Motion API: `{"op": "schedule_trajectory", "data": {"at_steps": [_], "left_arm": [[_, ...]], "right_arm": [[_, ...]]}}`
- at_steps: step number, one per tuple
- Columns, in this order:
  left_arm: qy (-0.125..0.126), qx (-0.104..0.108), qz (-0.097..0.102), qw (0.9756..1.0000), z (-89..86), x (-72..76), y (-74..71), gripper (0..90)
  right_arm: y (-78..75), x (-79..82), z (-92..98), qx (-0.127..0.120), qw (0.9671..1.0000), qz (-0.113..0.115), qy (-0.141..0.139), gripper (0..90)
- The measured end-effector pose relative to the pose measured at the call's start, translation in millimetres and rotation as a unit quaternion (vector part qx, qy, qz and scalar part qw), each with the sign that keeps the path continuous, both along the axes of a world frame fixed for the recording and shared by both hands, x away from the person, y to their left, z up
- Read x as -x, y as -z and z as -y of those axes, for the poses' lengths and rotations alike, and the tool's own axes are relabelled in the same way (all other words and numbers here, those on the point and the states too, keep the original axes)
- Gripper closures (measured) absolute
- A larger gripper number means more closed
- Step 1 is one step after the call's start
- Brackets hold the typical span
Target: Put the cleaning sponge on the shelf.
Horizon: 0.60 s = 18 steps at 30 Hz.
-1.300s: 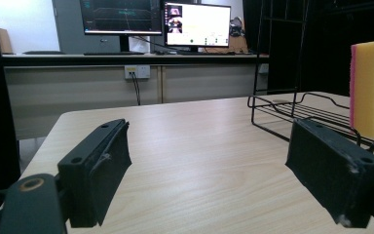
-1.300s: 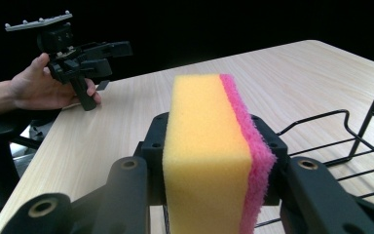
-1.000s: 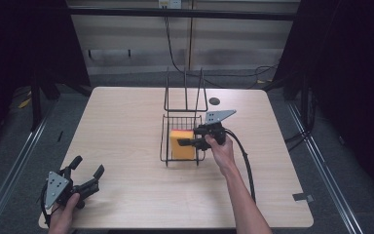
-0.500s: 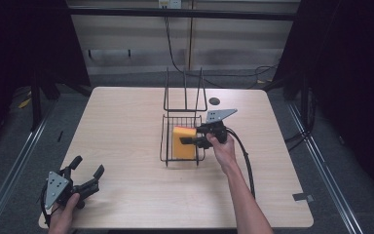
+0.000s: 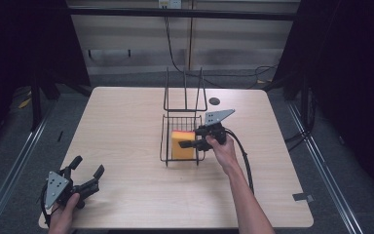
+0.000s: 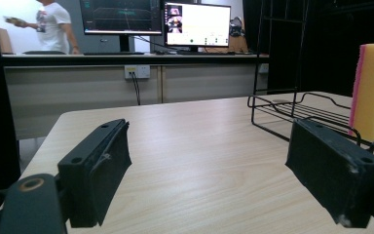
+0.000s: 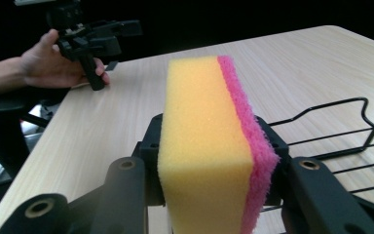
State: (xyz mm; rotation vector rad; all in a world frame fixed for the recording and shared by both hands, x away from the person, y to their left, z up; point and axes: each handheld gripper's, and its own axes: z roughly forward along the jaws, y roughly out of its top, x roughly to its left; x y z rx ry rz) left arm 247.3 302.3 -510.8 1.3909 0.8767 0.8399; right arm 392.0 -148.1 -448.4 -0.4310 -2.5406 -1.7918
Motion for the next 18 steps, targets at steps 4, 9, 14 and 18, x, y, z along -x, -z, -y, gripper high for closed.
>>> {"op": "schedule_trajectory", "data": {"at_steps": [4,9,14,18], "left_arm": [[0.0,0.0,0.0,1.0,0.0,0.0,0.0,15.6],[0.0,0.0,0.0,1.0,0.0,0.0,0.0,15.6],[0.0,0.0,0.0,1.0,0.0,0.0,0.0,15.6],[0.0,0.0,0.0,1.0,0.0,0.0,0.0,15.6]], "right_arm": [[0.2,0.9,-1.3,-0.001,0.9999,-0.005,-0.012,56.2],[-1.6,2.3,-2.1,-0.003,1.0,-0.006,-0.004,50.1],[-3.5,3.8,-2.0,-0.008,0.9999,-0.004,0.015,41.3],[-5.2,6.1,-1.7,-0.009,0.9994,-0.002,0.034,35.2]]}}
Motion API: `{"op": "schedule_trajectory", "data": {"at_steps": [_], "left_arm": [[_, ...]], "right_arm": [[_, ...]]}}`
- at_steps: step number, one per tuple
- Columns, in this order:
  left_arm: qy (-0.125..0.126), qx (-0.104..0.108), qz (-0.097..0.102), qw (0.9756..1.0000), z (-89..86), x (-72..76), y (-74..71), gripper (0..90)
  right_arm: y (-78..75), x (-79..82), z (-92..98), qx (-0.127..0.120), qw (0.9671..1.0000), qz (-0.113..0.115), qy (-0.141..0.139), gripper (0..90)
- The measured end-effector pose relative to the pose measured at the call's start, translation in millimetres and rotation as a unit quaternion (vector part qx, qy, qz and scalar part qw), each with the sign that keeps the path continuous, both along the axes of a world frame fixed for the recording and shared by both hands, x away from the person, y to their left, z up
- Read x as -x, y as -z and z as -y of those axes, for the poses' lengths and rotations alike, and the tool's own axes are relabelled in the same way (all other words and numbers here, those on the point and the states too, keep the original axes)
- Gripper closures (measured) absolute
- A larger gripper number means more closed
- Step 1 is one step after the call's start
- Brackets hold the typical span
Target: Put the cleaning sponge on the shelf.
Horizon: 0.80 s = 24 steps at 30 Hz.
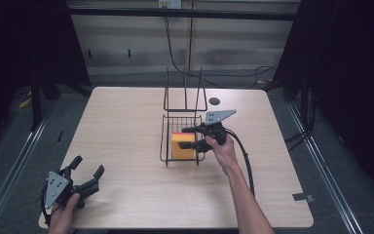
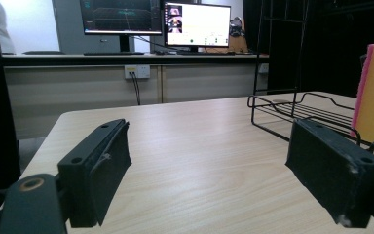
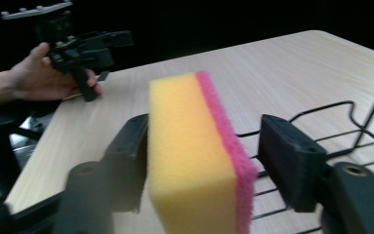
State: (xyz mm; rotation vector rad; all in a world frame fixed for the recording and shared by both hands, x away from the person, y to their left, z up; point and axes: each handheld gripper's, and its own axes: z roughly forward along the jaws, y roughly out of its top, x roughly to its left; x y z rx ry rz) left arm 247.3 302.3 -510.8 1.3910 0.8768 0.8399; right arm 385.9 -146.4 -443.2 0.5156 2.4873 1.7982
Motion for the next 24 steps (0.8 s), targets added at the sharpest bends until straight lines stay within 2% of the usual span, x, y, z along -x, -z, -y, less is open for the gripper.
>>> {"op": "schedule_trajectory", "data": {"at_steps": [3,4,7,11,17,24], "left_arm": [[0.0,-0.001,0.0,1.0,-0.2,0.0,0.0,15.6],[0.0,-0.001,0.0,1.0,-0.2,0.0,0.0,15.6],[0.0,0.0,0.0,1.0,0.0,0.0,0.0,15.6],[0.0,0.0,0.0,1.0,0.0,0.0,0.0,15.6],[0.0,-0.001,0.0,1.0,0.0,0.0,0.0,15.6],[0.0,-0.001,0.0,1.0,0.0,0.0,0.0,15.6]], "right_arm": [[-4.0,2.2,0.3,-0.002,0.9999,0.0,0.012,28.2],[-6.9,3.3,1.1,0.0,0.9997,0.002,0.025,26.9],[-14.4,8.0,4.0,-0.006,0.9993,0.009,0.035,23.5],[-18.8,12.4,9.3,-0.011,0.9984,0.008,0.055,18.2],[-25.1,21.0,12.6,-0.007,0.9981,0.013,0.059,16.7],[-33.2,31.5,17.3,0.0,0.9953,0.017,0.095,16.4]]}}
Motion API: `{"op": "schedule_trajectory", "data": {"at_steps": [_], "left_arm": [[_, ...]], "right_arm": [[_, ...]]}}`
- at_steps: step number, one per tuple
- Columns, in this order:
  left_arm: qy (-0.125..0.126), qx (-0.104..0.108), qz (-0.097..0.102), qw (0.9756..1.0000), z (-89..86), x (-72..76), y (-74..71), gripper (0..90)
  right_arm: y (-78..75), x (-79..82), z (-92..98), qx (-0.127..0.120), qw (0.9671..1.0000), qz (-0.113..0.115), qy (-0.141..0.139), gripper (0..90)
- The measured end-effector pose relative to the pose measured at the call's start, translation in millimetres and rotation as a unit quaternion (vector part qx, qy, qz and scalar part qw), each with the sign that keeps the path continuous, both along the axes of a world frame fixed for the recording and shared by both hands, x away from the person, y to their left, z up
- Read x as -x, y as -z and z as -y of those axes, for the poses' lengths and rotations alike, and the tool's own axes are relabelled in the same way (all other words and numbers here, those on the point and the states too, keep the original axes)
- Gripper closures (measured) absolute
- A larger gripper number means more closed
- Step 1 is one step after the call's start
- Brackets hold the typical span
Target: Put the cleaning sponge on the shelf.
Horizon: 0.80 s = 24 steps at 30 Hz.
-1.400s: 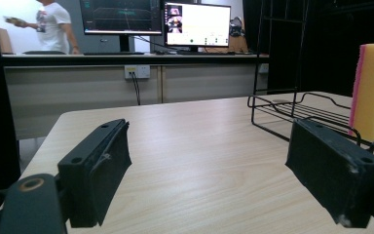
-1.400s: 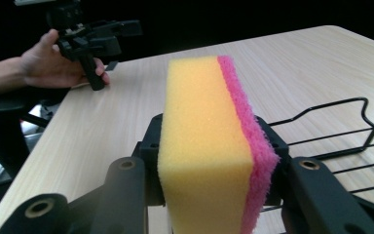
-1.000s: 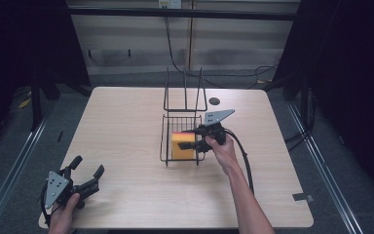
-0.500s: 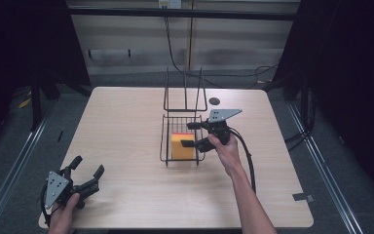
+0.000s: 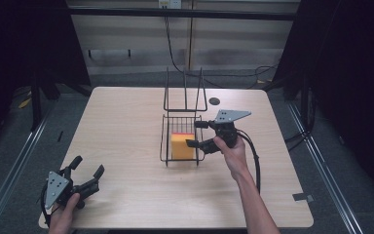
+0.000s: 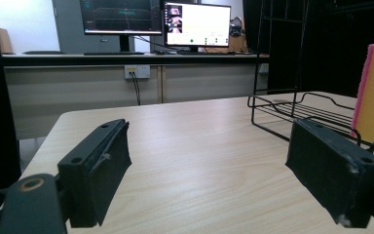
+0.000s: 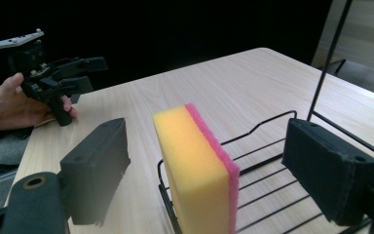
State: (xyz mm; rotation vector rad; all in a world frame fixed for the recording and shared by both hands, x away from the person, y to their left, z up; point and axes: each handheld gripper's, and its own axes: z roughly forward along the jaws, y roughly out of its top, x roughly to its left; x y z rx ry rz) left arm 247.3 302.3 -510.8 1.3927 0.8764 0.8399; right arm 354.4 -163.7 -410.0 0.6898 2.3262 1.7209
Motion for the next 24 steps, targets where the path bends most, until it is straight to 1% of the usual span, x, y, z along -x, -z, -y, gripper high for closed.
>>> {"op": "schedule_trajectory", "data": {"at_steps": [2,3,5,8,9,10,12,14,17,21,24], "left_arm": [[0.0,0.0,0.0,1.0,0.0,0.0,0.0,15.6],[0.0,0.0,0.0,1.0,0.0,0.0,0.0,15.6],[0.0,0.0,0.0,1.0,0.0,0.0,0.0,15.6],[0.0,0.0,0.0,1.0,0.0,0.0,0.0,15.6],[0.0,0.0,0.0,1.0,0.0,0.0,0.0,15.6],[0.0,0.0,0.0,1.0,0.0,0.0,0.0,15.6],[0.0,0.0,0.0,1.0,0.0,0.0,0.0,15.6],[0.0,0.0,0.0,1.0,0.0,0.0,0.0,15.6],[0.0,0.0,0.0,1.0,0.0,0.0,0.0,15.6],[-0.002,0.0,0.0,1.0,-0.1,0.1,0.0,15.6],[0.0,0.0,0.0,1.0,0.1,0.0,0.0,15.6]], "right_arm": [[1.2,5.0,3.1,-0.001,0.9996,0.009,0.027,16.4],[2.1,6.5,5.3,0.002,0.9995,0.004,0.031,16.4],[3.6,9.4,10.0,0.002,0.9996,0.001,0.03,16.4],[4.4,15.0,14.3,-0.006,0.9991,0.009,0.04,16.4],[5.2,17.2,16.5,-0.008,0.9992,0.006,0.04,16.3],[5.5,18.4,17.6,-0.006,0.9991,0.004,0.042,16.0],[6.7,21.3,20.7,-0.007,0.9992,0.004,0.04,15.6],[8.1,26.0,24.2,-0.014,0.9985,0.006,0.052,15.6],[10.6,31.6,29.0,-0.01,0.9984,0.005,0.055,15.5],[13.3,39.7,35.3,-0.013,0.9977,0.004,0.067,15.5],[18.3,48.9,41.4,-0.017,0.9963,0.009,0.084,15.5]]}}
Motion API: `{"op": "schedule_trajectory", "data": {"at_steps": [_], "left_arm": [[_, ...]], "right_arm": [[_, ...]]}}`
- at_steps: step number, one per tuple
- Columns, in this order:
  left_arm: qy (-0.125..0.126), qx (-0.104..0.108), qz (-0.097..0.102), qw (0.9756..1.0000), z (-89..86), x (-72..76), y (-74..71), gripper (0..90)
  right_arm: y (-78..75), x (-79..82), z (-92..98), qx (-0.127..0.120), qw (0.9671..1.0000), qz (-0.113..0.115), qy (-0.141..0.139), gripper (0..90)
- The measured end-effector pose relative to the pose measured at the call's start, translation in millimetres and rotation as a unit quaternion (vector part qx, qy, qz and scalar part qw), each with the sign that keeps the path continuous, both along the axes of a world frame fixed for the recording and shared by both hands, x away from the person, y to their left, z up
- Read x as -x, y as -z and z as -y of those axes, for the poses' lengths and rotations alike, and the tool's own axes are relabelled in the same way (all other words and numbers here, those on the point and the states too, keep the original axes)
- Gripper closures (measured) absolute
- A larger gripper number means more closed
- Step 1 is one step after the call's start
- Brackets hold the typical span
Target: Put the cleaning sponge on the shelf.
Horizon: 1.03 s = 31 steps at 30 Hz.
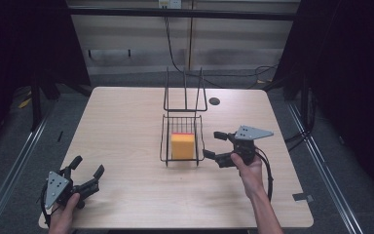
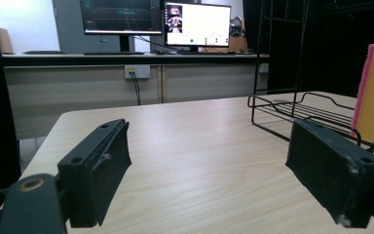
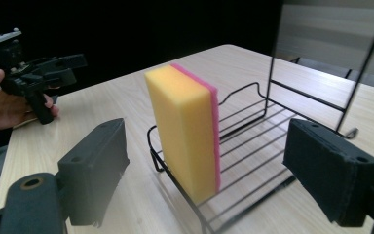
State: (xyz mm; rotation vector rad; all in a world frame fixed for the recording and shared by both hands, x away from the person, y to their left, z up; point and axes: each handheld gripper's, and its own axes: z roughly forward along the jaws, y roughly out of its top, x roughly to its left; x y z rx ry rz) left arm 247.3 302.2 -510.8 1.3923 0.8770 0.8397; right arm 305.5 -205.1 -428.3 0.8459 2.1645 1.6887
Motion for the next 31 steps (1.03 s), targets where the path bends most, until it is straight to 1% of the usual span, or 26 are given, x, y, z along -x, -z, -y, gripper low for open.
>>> {"op": "schedule_trajectory", "data": {"at_steps": [3,6,7,9,12,13,17,18,19,20,22,23,24,25,26,28,30,31], "left_arm": [[0.0,-0.001,0.0,1.0,-0.2,0.2,-0.1,15.6],[0.0,-0.003,-0.001,1.0,-0.5,0.2,-0.1,15.5],[0.0,-0.001,-0.001,1.0,-0.2,0.2,-0.1,15.6],[0.0,-0.001,-0.001,1.0,-0.2,0.2,-0.1,15.6],[0.0,0.0,0.0,1.0,-0.1,0.0,0.0,15.6],[0.0,0.0,0.0,1.0,0.0,0.0,0.0,15.6],[0.0,0.0,0.0,1.0,0.0,0.0,0.0,15.6],[0.0,0.0,0.0,1.0,0.0,0.0,0.0,15.6],[-0.001,-0.001,-0.001,1.0,-0.2,0.3,-0.1,15.6],[-0.001,-0.001,-0.001,1.0,-0.2,0.3,-0.1,15.6],[0.0,-0.001,-0.001,1.0,-0.1,0.2,-0.1,15.5],[0.0,-0.001,-0.001,1.0,-0.1,0.1,-0.1,15.6],[0.001,-0.001,-0.001,1.0,0.0,0.1,-0.1,15.6],[-0.001,-0.001,-0.001,1.0,-0.2,0.2,-0.1,15.5],[0.0,0.0,-0.001,1.0,-0.1,0.1,-0.1,15.6],[-0.002,-0.001,-0.001,1.0,-0.2,0.2,-0.1,15.6],[0.0,0.0,0.0,1.0,0.0,0.0,0.0,15.6],[0.0,-0.001,-0.001,1.0,-0.1,0.2,-0.1,15.6]], "right_arm": [[4.5,5.8,5.3,0.003,1.0,-0.004,0.004,15.5],[7.3,13.3,9.2,0.003,0.9999,0.001,0.017,15.5],[8.4,16.0,10.7,0.002,0.9997,-0.001,0.023,15.5],[11.6,20.1,14.2,-0.007,0.9996,-0.004,0.026,15.5],[17.0,25.0,19.6,-0.01,0.9992,-0.009,0.039,14.9],[19.4,27.4,21.0,-0.007,0.9988,-0.011,0.048,14.0],[28.5,39.1,24.8,0.008,0.9976,-0.003,0.069,14.0],[31.8,42.5,25.8,0.011,0.9973,-0.005,0.072,14.0],[37.9,47.7,28.1,0.019,0.9957,-0.001,0.09,14.0],[40.2,49.0,28.9,0.02,0.9952,0.001,0.095,14.0],[45.5,51.8,31.4,0.035,0.9937,0.004,0.107,14.2],[48.3,54.1,32.5,0.036,0.9923,0.006,0.119,14.2],[52.8,55.9,34.1,0.025,0.9926,0.006,0.119,14.2],[55.4,57.0,35.2,0.02,0.9929,0.006,0.117,14.2],[59.2,58.9,36.6,0.024,0.9922,0.006,0.122,14.1],[61.8,59.7,37.5,0.026,0.9916,0.004,0.127,14.2],[69.5,62.9,39.8,0.032,0.989,0.003,0.145,14.1],[71.1,63.5,40.7,0.04,0.9876,0.006,0.151,14.1]]}}
